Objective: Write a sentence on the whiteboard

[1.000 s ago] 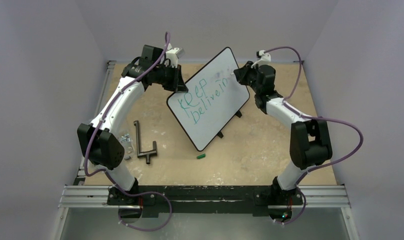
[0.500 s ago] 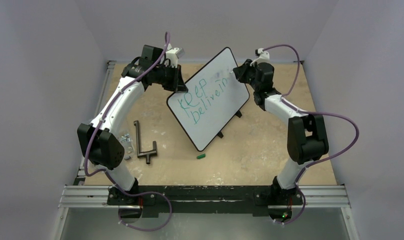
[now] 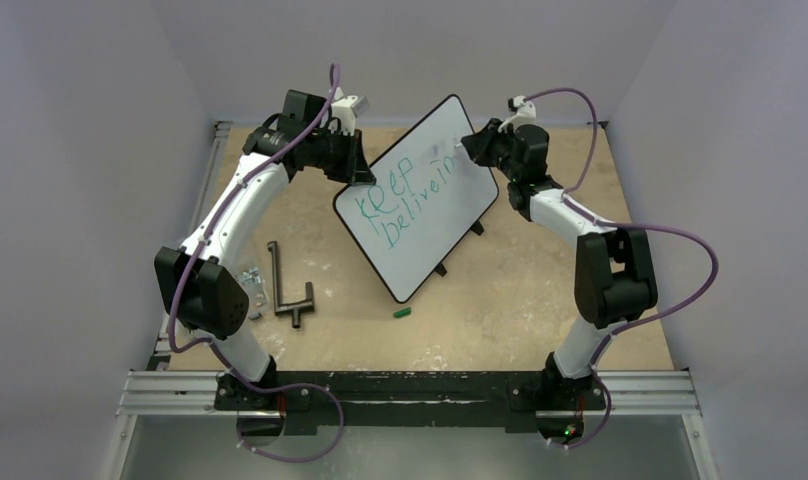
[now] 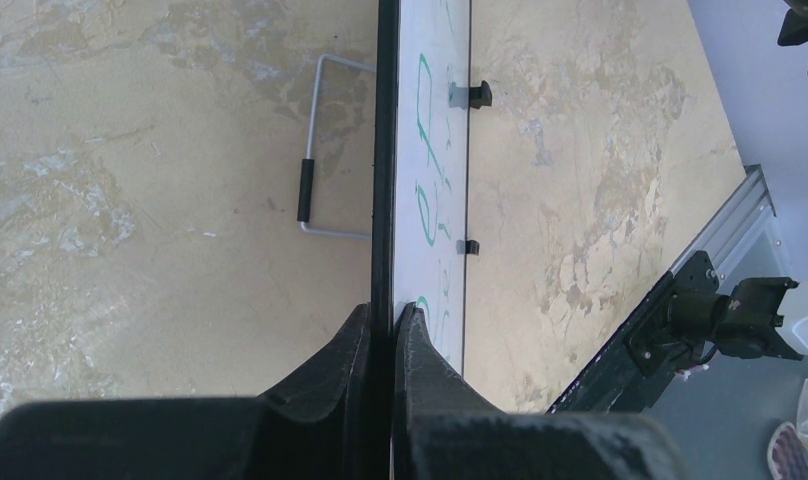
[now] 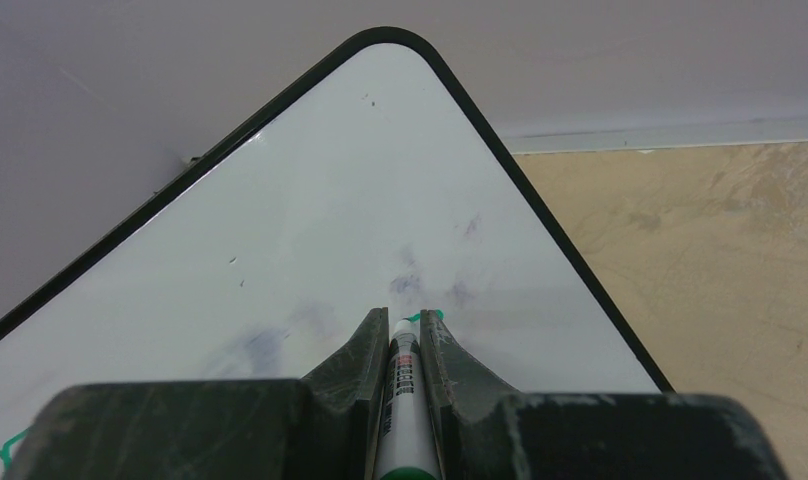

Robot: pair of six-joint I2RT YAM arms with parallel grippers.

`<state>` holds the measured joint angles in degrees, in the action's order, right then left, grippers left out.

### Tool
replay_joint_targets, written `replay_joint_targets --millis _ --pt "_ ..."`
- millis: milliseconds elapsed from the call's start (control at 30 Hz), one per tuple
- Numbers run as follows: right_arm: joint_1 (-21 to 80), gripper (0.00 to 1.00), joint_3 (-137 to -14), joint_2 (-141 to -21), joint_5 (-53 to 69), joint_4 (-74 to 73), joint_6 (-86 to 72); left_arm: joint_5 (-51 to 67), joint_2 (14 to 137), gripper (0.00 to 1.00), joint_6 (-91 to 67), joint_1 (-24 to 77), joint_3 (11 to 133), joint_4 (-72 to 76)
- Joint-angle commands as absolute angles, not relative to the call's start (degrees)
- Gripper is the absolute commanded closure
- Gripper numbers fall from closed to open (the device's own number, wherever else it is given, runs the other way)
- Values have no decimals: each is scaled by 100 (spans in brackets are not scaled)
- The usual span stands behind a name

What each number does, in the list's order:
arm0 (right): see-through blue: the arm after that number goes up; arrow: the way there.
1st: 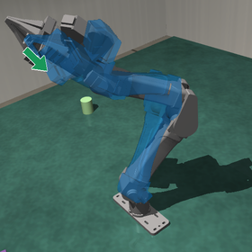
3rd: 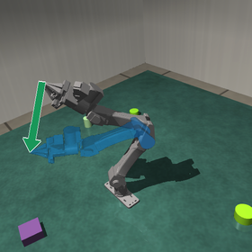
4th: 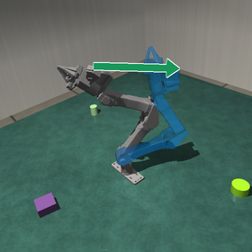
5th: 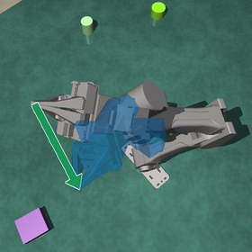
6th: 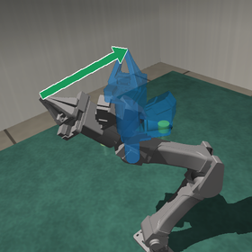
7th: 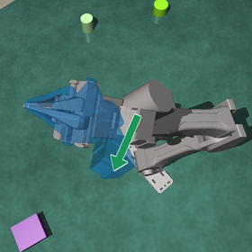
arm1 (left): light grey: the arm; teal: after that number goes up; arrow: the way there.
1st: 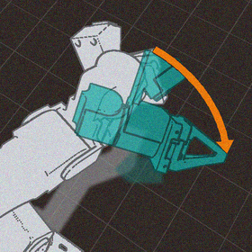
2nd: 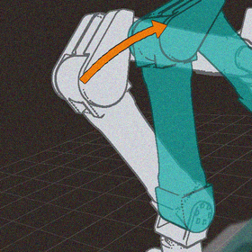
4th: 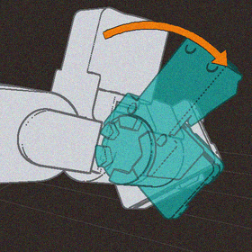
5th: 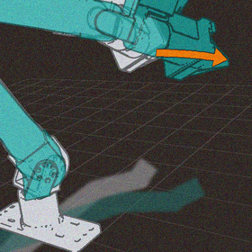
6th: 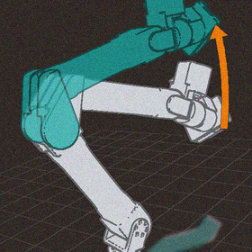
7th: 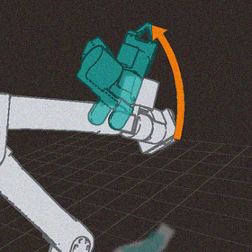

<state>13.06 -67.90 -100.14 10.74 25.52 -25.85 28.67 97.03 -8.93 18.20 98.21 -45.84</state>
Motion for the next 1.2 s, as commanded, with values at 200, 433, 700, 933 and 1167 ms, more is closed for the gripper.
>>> replay_joint_targets --millis 200,433,700,933,1167 --pt "1325 100 -6469 -9962 1494 2774 -2654 1635 9519 100 -316 1713 9768 -4715" --pt "1327 100 -6302 -9882 1473 2737 -2656 1636 9510 100 -316 1714 9768 -4720" --pt "1326 100 -6468 -9919 1080 2572 -2612 1643 9483 100 -316 1714 9765 -4707" --pt "1314 100 -6802 -10023 967 2499 -2598 1647 9488 100 -315 1714 9758 -4711" --pt "1317 100 -7096 -10129 933 2443 -2594 1639 9492 100 -316 1714 9765 -4713"
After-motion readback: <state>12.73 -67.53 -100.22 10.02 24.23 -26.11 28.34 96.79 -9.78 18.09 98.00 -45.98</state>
